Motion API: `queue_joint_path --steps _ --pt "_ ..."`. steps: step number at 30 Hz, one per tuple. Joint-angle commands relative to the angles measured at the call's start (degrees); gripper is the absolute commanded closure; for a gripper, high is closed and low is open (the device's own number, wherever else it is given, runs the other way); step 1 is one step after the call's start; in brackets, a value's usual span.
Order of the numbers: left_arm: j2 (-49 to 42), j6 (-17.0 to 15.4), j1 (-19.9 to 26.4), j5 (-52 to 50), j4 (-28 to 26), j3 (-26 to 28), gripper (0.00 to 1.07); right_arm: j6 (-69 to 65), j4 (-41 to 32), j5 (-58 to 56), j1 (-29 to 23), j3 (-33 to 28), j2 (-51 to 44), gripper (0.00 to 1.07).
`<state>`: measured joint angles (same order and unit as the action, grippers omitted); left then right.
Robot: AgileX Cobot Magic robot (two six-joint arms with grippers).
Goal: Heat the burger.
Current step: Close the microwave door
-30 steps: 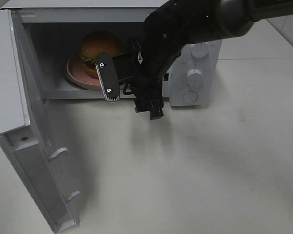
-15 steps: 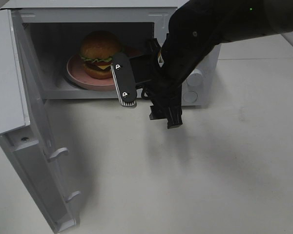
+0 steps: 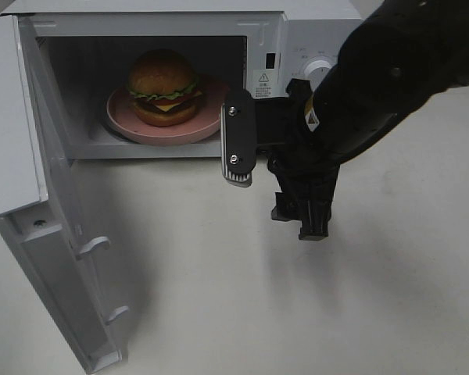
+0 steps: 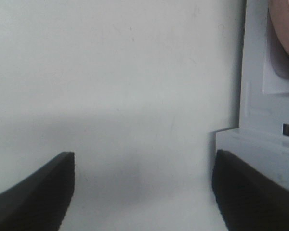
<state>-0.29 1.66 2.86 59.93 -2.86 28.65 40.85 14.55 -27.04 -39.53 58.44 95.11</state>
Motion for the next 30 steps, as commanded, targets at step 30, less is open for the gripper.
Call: queue_joint_path --steps 30 --pt "-1.09 -0.17 -0.17 -0.4 -0.06 -0.11 0.09 -48.76 -2.12 -31.91 0.0 -8.42 -27.44 0.31"
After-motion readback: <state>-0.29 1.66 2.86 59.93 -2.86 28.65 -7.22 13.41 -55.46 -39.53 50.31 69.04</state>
